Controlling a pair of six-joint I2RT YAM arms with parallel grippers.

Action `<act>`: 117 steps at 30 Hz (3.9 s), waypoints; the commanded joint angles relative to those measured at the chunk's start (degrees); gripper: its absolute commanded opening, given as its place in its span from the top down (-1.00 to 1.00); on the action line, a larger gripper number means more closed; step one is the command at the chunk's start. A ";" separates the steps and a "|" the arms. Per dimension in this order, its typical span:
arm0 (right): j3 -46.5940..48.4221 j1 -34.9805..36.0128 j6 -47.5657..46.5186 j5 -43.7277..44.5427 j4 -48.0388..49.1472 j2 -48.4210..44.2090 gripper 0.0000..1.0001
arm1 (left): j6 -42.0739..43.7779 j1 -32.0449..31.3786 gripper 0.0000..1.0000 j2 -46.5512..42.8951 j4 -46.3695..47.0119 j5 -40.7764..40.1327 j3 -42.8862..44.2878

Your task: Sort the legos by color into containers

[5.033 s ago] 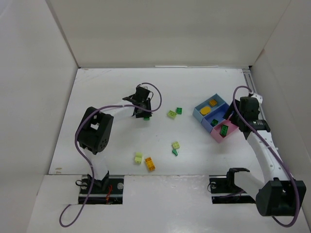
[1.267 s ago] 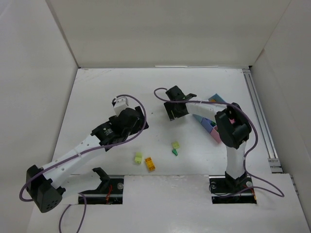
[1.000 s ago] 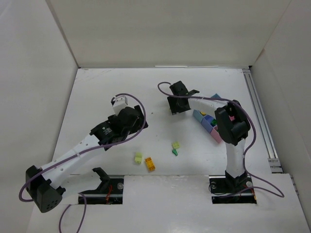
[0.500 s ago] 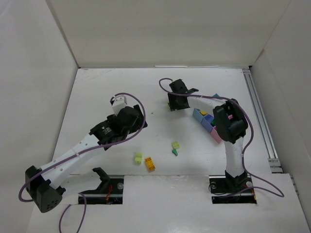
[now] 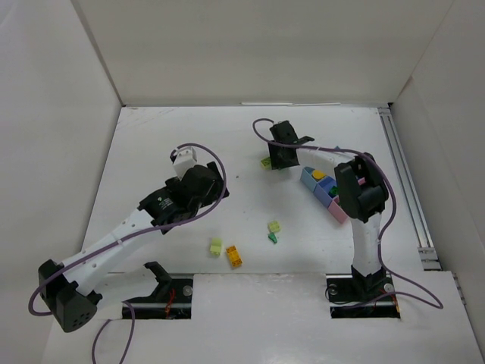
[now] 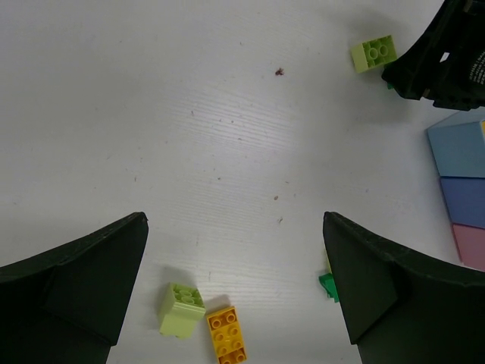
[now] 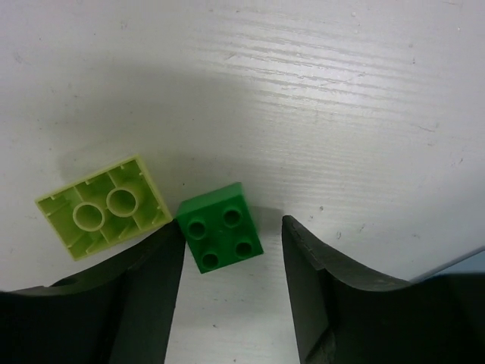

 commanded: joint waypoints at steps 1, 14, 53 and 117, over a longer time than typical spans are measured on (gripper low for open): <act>-0.42 -0.28 -2.57 -0.02 1.92 1.40 -0.15 | 0.08 0.39 -1.00 -0.89 -0.30 -1.47 2.43; -4.47 0.25 -6.18 -3.27 5.80 -3.25 0.44 | 1.22 0.39 -1.00 -1.94 0.23 -0.77 2.43; -44.37 -25.33 1.38 -6.60 -8.27 -63.81 -0.19 | -0.36 0.92 -1.00 -1.06 4.27 8.81 -4.60; -39.01 16.63 8.23 9.12 -7.47 -56.33 0.68 | -9.06 0.92 -1.00 -8.36 -1.35 13.64 -13.31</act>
